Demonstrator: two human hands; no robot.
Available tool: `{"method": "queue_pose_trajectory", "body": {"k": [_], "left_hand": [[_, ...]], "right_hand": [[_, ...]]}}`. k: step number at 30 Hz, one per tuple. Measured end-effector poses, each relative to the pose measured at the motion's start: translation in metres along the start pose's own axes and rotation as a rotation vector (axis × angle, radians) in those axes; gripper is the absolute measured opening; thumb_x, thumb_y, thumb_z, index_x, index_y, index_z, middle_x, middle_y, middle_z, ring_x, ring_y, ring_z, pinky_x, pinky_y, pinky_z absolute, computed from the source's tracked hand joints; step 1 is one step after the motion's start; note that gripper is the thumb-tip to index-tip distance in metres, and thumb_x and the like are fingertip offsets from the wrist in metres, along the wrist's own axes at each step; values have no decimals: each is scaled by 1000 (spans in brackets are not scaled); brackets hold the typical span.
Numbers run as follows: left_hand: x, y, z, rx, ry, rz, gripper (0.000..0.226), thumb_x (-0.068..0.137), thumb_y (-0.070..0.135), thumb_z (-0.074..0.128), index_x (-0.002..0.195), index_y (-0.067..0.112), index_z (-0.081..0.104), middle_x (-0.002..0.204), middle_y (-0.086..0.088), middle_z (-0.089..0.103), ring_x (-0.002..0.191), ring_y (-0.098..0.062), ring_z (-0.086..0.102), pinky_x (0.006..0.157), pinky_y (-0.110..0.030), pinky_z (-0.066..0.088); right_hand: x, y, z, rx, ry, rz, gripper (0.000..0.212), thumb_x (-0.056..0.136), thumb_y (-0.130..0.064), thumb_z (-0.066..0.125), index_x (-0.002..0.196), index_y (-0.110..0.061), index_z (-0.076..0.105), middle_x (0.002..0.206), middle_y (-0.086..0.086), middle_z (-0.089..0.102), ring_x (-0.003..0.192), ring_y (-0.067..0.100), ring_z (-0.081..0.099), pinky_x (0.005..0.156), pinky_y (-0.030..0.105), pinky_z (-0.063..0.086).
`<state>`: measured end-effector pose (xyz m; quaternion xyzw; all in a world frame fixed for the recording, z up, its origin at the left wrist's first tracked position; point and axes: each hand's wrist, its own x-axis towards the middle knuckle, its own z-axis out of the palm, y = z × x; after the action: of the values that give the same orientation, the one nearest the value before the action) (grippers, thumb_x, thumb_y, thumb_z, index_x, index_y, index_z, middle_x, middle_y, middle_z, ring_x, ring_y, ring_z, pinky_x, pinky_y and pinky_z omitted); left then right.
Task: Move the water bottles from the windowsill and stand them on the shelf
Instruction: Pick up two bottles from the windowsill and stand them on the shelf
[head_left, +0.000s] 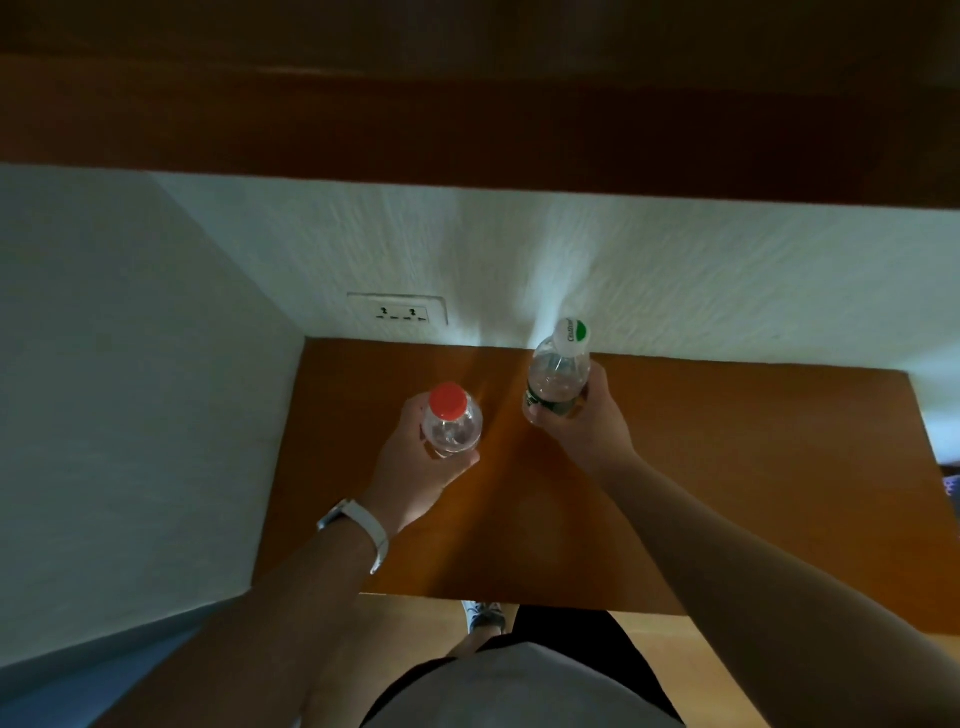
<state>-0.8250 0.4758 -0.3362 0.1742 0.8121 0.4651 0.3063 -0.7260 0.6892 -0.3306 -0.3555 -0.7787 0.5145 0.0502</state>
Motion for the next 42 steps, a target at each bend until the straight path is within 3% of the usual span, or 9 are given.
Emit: {"method": "queue_pose_trajectory", "body": {"k": [3, 9, 12, 15, 18, 21, 29, 36, 42], "left_hand": [[-4, 0, -3, -12, -13, -23, 76, 73, 23, 88, 136, 30, 47, 126, 11, 61, 118, -7, 58, 106, -37, 47], [-17, 8, -11, 34, 40, -2, 85, 73, 32, 88, 142, 30, 40, 133, 10, 55, 126, -9, 51, 110, -36, 41], [-23, 12, -16, 65, 68, -17, 91, 69, 46, 85, 145, 30, 38, 139, 7, 53, 132, -15, 48, 112, -46, 41], [-32, 16, -19, 112, 81, -37, 89, 73, 45, 82, 148, 30, 37, 148, 4, 48, 139, -19, 43, 113, -53, 39], [-42, 19, -21, 185, 84, -6, 81, 82, 38, 78, 151, 26, 36, 153, 2, 43, 142, -20, 38, 115, -49, 37], [-53, 22, -23, 294, 107, 47, 77, 88, 36, 73, 153, 23, 34, 155, -1, 41, 142, -21, 38, 113, -39, 35], [-85, 42, -30, 599, 243, 92, 67, 94, 40, 64, 153, 22, 36, 160, -2, 35, 147, -22, 32, 118, -44, 33], [-131, 59, -11, 720, 376, 107, 56, 93, 39, 63, 145, 22, 49, 153, 0, 46, 141, -23, 41, 114, -46, 33], [-168, 83, 14, 762, 449, 46, 56, 95, 43, 59, 147, 25, 46, 155, 4, 42, 143, -21, 36, 116, -45, 29]], "right_hand": [[-1, -1, -4, -34, -20, -13, 78, 77, -36, 82, 140, -26, 37, 118, -16, 55, 107, 6, 56, 75, 14, 43], [-10, -6, -13, -81, -65, -26, 72, 76, -39, 83, 135, -29, 43, 111, -22, 55, 100, -2, 56, 76, 10, 41], [-19, -6, -16, -78, -87, 2, 74, 76, -48, 81, 137, -29, 43, 120, -19, 57, 106, 0, 56, 75, 12, 42], [-30, -4, -22, -97, -93, 22, 78, 78, -53, 76, 142, -27, 40, 131, -14, 54, 116, 6, 52, 87, 22, 45], [-40, -1, -30, -201, -48, 25, 76, 83, -47, 71, 147, -23, 36, 144, -6, 48, 127, 13, 48, 103, 38, 45], [-51, -3, -40, -251, 19, 12, 70, 88, -41, 68, 148, -23, 37, 144, -3, 48, 126, 13, 49, 102, 39, 46], [-65, -26, -61, -477, -116, -244, 48, 95, -41, 57, 139, -22, 50, 139, -3, 50, 116, 7, 46, 93, 27, 38], [-86, -34, -80, -647, -238, -479, 57, 99, -50, 46, 147, -23, 38, 148, -5, 46, 136, 15, 41, 106, 32, 35], [-100, -38, -104, -804, -242, -777, 59, 97, -57, 37, 143, -20, 45, 141, -3, 53, 129, 16, 49, 103, 33, 41]]}}
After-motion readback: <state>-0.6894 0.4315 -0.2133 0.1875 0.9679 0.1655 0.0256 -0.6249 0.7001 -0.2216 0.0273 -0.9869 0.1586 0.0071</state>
